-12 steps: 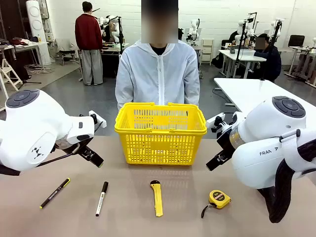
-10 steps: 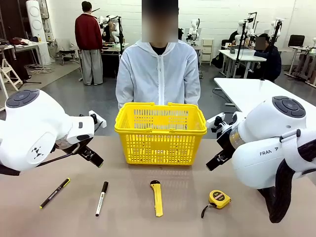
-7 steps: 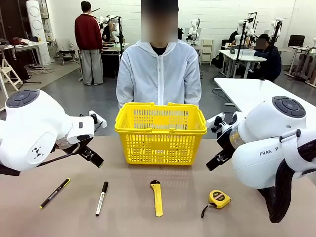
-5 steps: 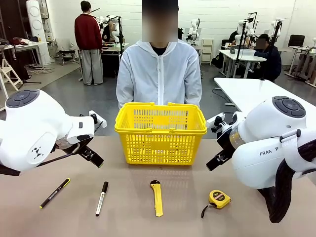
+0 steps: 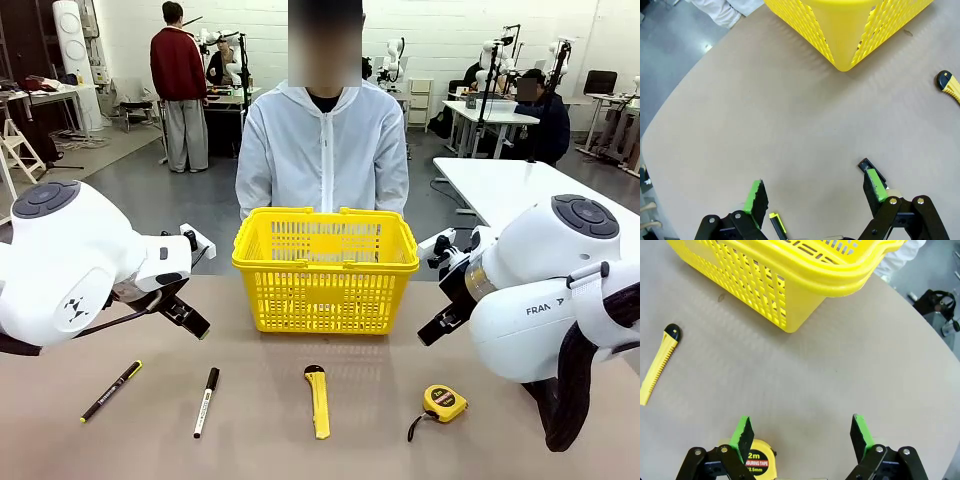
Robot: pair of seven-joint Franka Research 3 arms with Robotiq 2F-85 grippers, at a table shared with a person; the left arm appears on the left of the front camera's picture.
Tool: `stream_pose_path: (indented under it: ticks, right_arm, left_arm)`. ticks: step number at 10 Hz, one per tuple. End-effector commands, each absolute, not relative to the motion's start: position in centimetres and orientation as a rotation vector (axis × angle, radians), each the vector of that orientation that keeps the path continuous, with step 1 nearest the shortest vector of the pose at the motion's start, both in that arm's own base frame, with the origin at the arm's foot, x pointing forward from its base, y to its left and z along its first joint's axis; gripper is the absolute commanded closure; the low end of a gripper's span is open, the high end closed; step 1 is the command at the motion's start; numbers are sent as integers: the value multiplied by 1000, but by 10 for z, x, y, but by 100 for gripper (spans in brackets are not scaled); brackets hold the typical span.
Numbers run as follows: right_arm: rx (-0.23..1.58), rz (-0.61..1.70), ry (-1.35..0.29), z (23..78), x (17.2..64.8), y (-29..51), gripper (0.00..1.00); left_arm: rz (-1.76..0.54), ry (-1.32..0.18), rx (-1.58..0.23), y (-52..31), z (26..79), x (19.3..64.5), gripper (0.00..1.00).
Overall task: Place the items the person wants into the basket.
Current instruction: Pick up the item the person points to and place it in the Market Basket.
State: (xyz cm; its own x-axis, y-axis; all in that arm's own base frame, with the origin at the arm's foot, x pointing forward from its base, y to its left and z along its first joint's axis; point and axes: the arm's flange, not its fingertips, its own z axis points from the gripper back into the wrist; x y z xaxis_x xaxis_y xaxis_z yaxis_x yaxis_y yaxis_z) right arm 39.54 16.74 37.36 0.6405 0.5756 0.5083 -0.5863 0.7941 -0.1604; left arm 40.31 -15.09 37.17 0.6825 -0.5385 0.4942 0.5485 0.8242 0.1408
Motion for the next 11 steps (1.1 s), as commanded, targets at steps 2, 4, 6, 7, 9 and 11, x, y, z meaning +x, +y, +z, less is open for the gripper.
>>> stream_pose_path:
  ticks: [2,4,6,7,9,11]
  right_arm:
    - [-26,584,-622,478,379,160,0]
    - [-92,580,-533,557,378,164,0]
    - [-138,539,-541,612,385,178,0]
    - [-175,505,-545,622,392,181,0]
    - [-103,564,-569,609,362,159,0]
    - [31,684,-495,619,353,156,0]
  left_arm:
    - [-617,-549,46,-143,469,385,0]
    - [-608,-530,111,-144,558,387,0]
    - [-598,-560,165,-157,614,382,0]
    - [-584,-570,179,-157,625,385,0]
    - [-619,-580,135,-149,635,367,0]
    - [-604,-595,168,-153,638,374,0]
